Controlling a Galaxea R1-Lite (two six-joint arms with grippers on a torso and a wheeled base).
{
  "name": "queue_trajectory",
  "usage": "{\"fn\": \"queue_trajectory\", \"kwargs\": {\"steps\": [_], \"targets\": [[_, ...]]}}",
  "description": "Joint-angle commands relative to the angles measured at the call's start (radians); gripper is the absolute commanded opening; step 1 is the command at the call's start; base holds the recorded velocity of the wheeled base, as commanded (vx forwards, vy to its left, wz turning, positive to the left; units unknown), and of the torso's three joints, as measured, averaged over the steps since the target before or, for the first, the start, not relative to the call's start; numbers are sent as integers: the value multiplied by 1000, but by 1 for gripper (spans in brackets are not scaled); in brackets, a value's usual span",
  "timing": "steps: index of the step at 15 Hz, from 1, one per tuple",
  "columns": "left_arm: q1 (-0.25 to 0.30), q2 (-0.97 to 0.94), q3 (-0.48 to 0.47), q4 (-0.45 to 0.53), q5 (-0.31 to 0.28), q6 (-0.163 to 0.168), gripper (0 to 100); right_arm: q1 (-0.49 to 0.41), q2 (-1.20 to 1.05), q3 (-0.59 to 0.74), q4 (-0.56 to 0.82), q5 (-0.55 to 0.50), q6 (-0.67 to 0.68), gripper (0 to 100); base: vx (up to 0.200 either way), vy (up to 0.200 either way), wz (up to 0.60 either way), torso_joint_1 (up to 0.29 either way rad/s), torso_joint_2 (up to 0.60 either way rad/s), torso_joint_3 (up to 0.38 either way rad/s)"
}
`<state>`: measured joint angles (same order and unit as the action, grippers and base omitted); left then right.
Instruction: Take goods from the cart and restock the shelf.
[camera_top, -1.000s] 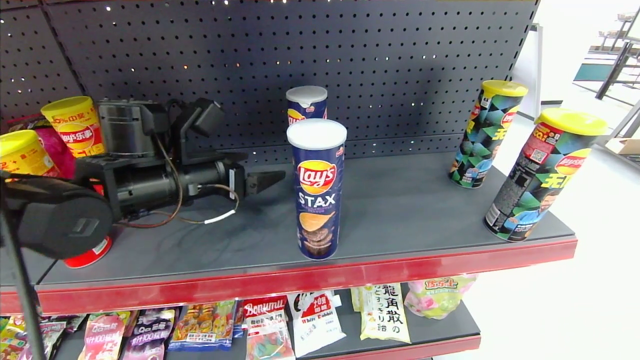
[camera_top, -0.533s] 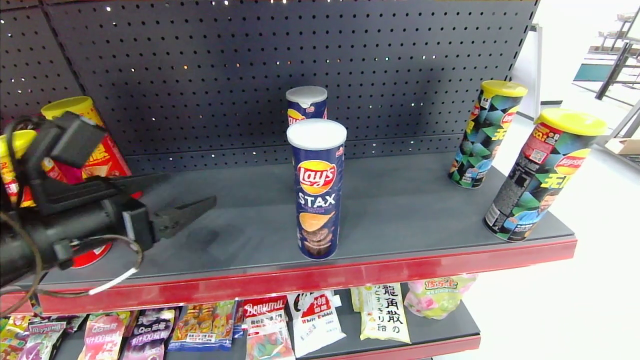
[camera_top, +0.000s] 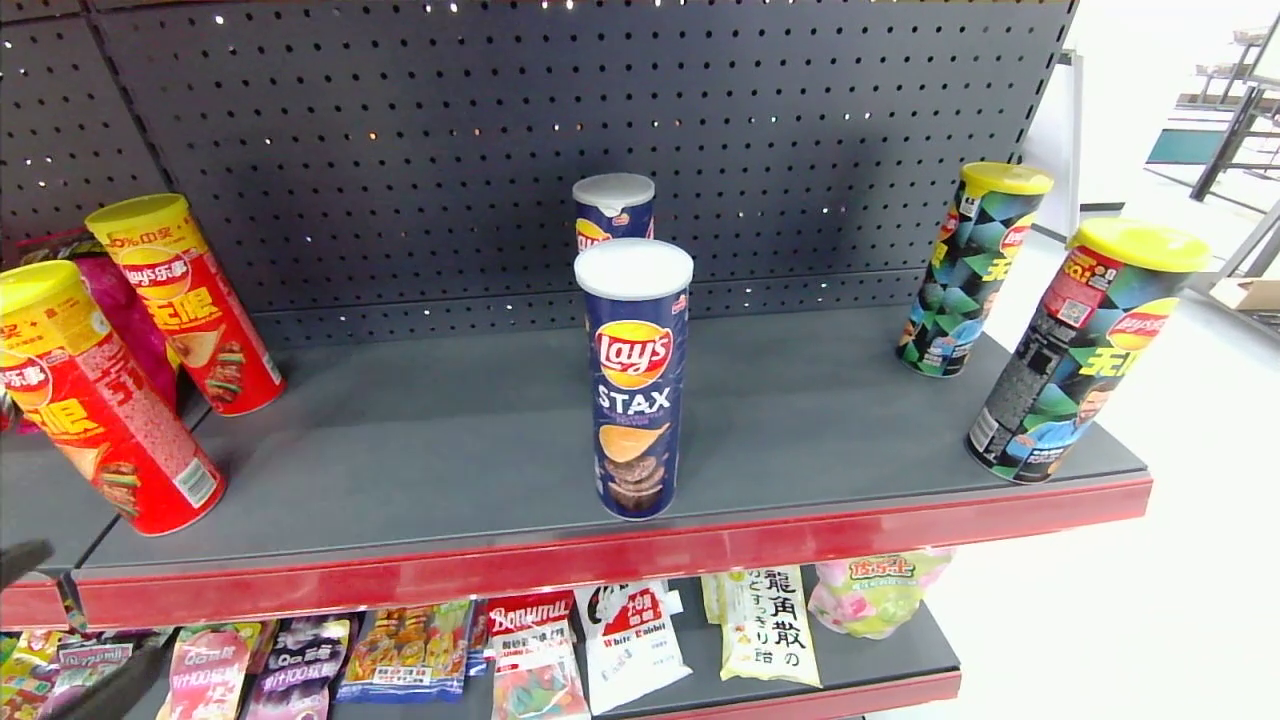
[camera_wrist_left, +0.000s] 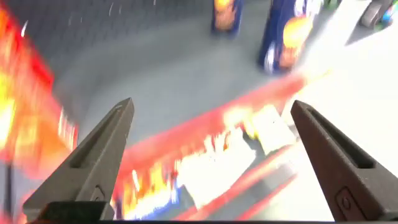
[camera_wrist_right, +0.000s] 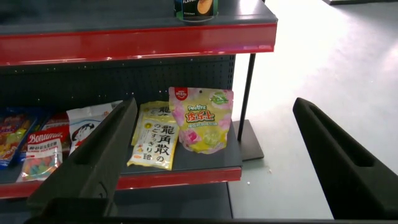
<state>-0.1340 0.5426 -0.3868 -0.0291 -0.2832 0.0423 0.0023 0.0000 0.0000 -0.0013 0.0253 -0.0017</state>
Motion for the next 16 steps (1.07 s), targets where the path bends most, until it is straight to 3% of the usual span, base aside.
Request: {"fn": "queue_trajectory", "kwargs": {"steps": [1, 2, 4, 12, 14, 16], "targets": [[11, -377, 28, 267, 144, -9, 100, 1, 2, 0, 0, 1, 0, 100, 0, 0, 0, 0, 0, 0], [11, -417, 46, 298, 205, -10, 100, 1, 2, 0, 0, 1, 0, 100, 0, 0, 0, 0, 0, 0], [11, -446, 85, 298, 269, -12, 100, 1, 2, 0, 0, 1, -1, 100, 0, 0, 0, 0, 0, 0], [11, -447, 201, 264, 279, -18, 100, 1, 2, 0, 0, 2, -1, 100, 0, 0, 450, 2, 0, 4], [11, -447, 286, 179, 276, -7, 100, 1, 2, 0, 0, 2, -1, 100, 0, 0, 0, 0, 0, 0], [11, -446, 387, 15, 300, -12, 100, 1, 2, 0, 0, 2, -1, 100, 0, 0, 0, 0, 0, 0]]}}
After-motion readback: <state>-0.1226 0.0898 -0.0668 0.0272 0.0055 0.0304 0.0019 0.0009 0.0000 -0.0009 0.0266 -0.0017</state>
